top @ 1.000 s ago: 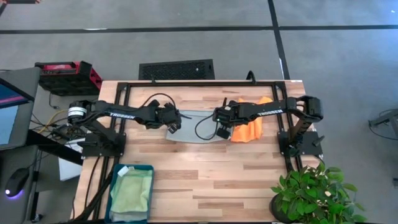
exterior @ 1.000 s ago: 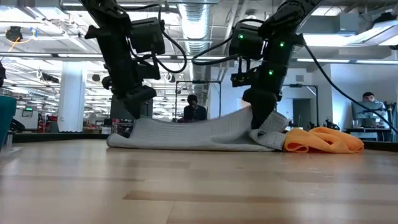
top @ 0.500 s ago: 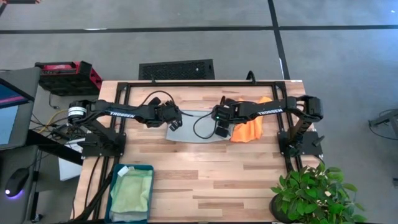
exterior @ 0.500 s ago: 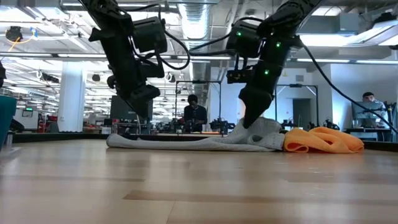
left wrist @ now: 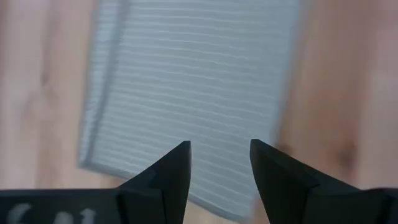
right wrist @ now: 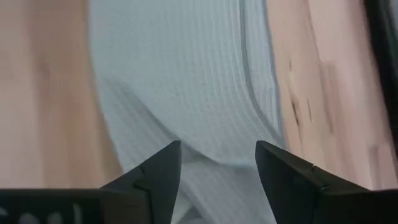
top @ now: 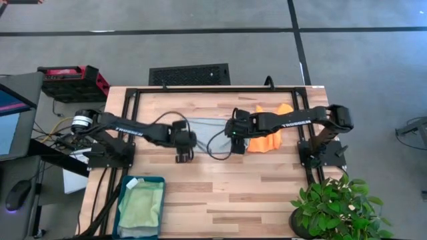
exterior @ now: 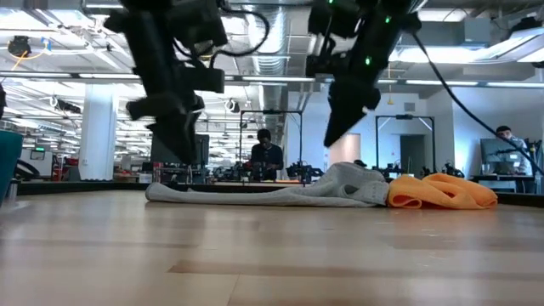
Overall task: Fold microfiber towels
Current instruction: Fold the gray microfiber towel
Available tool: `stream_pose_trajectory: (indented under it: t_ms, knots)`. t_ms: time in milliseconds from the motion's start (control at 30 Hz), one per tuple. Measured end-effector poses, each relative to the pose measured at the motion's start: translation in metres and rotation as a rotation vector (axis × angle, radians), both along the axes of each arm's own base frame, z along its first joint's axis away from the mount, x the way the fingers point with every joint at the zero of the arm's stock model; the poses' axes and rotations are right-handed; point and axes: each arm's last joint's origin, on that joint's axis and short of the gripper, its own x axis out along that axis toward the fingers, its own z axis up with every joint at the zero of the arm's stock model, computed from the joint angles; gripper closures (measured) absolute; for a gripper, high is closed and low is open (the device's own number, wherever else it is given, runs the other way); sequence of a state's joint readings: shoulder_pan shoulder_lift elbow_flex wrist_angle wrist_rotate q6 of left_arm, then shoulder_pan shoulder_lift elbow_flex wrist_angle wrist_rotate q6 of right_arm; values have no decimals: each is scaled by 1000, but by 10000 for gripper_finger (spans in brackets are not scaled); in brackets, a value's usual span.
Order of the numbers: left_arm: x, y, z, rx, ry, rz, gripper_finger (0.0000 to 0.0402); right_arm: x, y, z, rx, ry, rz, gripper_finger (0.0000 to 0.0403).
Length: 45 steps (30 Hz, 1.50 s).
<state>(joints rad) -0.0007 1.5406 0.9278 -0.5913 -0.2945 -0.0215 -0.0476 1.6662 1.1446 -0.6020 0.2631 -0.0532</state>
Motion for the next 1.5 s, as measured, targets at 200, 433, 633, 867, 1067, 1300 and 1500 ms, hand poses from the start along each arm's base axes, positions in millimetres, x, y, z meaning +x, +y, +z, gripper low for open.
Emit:
stream_pose_trajectory:
  t_ms: [200, 433, 633, 867, 1067, 1300, 1500]
  knots:
    - [-10, -26, -14, 16, 51, -114, 244, -2, 20, 13, 2, -60, 55, 173]
    - [-13, -30, -41, 60, 81, -117, 244, -1, 36, 14, 6, -81, 99, 173]
    - [-10, -28, -59, 161, 154, -94, 244, 0, 46, 14, 18, -95, 112, 173]
    - [-11, -27, -62, 195, 157, -37, 276, -1, 55, 14, 34, -102, 111, 173]
    - [-23, -24, -63, 191, 251, 54, 389, -2, 59, 14, 41, -101, 111, 173]
    - [-44, -25, -45, 284, 450, 173, 399, -3, 59, 13, 43, -89, 109, 173]
    - [-48, -31, -9, 316, 351, 180, 400, -3, 59, 13, 45, -88, 105, 173]
